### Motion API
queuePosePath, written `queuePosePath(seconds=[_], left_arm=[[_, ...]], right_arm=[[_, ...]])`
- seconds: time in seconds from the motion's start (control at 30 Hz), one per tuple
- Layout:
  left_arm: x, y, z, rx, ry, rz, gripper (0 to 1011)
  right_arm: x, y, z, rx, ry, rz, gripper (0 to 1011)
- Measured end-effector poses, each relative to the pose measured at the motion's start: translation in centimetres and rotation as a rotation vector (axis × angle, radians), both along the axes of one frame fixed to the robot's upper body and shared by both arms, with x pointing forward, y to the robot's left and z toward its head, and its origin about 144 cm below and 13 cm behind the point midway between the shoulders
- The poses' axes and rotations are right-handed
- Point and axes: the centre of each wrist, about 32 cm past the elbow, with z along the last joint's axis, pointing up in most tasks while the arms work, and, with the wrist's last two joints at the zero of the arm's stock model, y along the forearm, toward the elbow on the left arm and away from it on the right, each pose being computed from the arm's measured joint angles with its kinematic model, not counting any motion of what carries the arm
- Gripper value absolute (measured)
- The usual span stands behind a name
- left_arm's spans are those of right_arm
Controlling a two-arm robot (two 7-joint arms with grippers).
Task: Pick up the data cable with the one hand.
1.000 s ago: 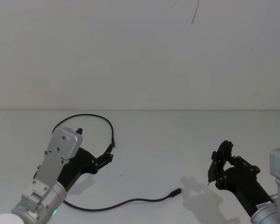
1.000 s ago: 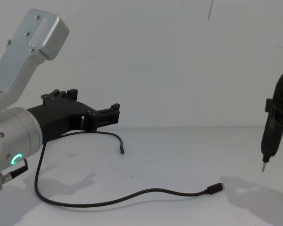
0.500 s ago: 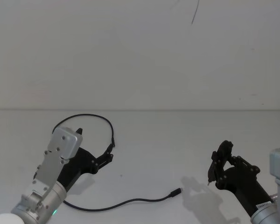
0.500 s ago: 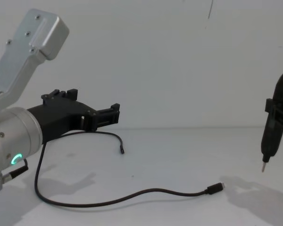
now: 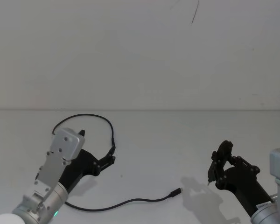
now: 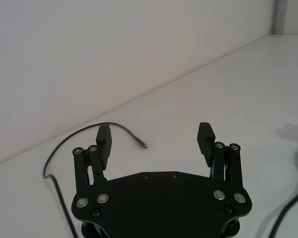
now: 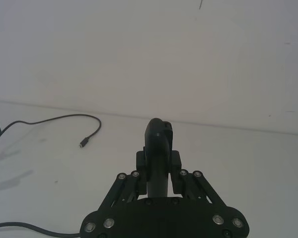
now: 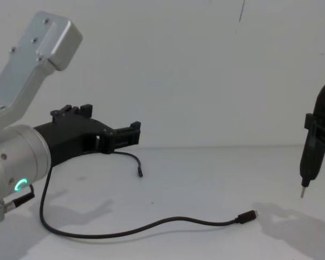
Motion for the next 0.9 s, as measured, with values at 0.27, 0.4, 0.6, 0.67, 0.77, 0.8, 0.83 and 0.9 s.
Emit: queuePosePath(seconds=[0.27, 0.4, 0.6, 0.67, 0.77, 0.8, 0.83, 0.9], left_arm=[[-0.1, 0.2, 0.1, 0.018, 0.044, -0.075, 1001], [-0.1, 0.4, 0.1, 0.032, 0.068, -0.119, 1001], [0.0, 1.1, 0.4, 0.059, 0.117, -0.203, 1001], [0.1, 1.5, 0.5, 0.068, 0.135, -0.234, 1001], [0.3, 1.8, 0.6, 0.08, 0.156, -0.27, 1001], [0.4, 2.1, 0.7, 0.086, 0.172, -0.296, 1001], [0.5, 2.2, 0.7, 0.09, 0.179, -0.307, 1001], [0.7, 2.6, 0.9, 0.101, 0.198, -0.34, 1001]], right_arm=[[0.0, 0.0, 0.0, 0.0, 0.0, 0.0, 263], [0.0, 0.0, 0.0, 0.0, 0.0, 0.0, 263], [0.0, 0.0, 0.0, 0.0, 0.0, 0.0, 263], [0.0, 0.0, 0.0, 0.0, 0.0, 0.0, 263], [0.0, 0.0, 0.0, 0.0, 0.0, 0.0, 263], [0.0, 0.0, 0.0, 0.0, 0.0, 0.0, 263], [0.0, 0.0, 0.0, 0.0, 0.0, 0.0, 263], [0.0, 0.0, 0.0, 0.0, 0.0, 0.0, 263]])
